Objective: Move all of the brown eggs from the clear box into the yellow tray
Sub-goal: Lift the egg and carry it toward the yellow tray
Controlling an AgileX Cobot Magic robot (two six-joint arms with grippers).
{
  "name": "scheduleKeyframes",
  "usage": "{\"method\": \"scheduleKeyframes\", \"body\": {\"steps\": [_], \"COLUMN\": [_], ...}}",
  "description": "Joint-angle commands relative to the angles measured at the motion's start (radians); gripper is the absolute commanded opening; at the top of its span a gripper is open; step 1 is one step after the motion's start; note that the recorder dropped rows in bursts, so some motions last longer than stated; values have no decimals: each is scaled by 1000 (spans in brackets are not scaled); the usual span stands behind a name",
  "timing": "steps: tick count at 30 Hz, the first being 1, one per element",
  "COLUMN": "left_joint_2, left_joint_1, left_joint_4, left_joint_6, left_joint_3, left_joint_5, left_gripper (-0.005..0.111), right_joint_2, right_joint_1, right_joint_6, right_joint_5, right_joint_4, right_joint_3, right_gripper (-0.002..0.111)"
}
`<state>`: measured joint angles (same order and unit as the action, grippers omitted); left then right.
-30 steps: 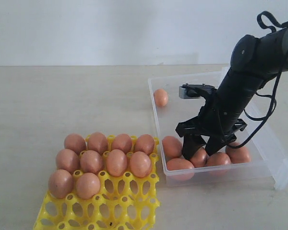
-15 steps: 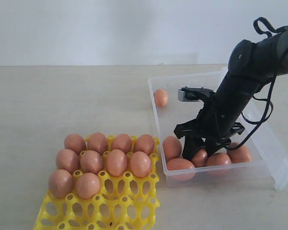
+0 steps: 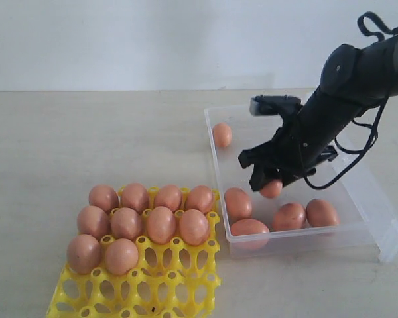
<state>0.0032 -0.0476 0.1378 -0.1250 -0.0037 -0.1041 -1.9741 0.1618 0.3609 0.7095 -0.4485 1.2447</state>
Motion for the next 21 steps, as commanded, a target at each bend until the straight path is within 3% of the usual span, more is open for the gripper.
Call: {"method": "scheduleKeyframes", "body": {"steps": [1,6,11,17,21], "left_joint_2": [-3,-3,-3,-3,-3], "left_joint_1": [3,3,3,3,3], "left_joint_4": [0,0,0,0,0], "left_joint_6": [-3,-3,-3,-3,-3], "left_joint_3": [4,4,4,4,4], "left_joint_5": [3,1,-1,-1,-1], "left_gripper": [4,4,4,4,4], "right_joint_2": [103,181,231,245,246], "right_joint_1": [0,0,57,267,390], "right_joint_6": [-32,6,241,493,474], "right_joint_5": [-161,-358,-542,-748,-984], "right_joint_4": [6,-32,-198,-222,-219], "right_joint_3": [0,0,0,-4,-57], "right_gripper": [0,0,0,0,0]}}
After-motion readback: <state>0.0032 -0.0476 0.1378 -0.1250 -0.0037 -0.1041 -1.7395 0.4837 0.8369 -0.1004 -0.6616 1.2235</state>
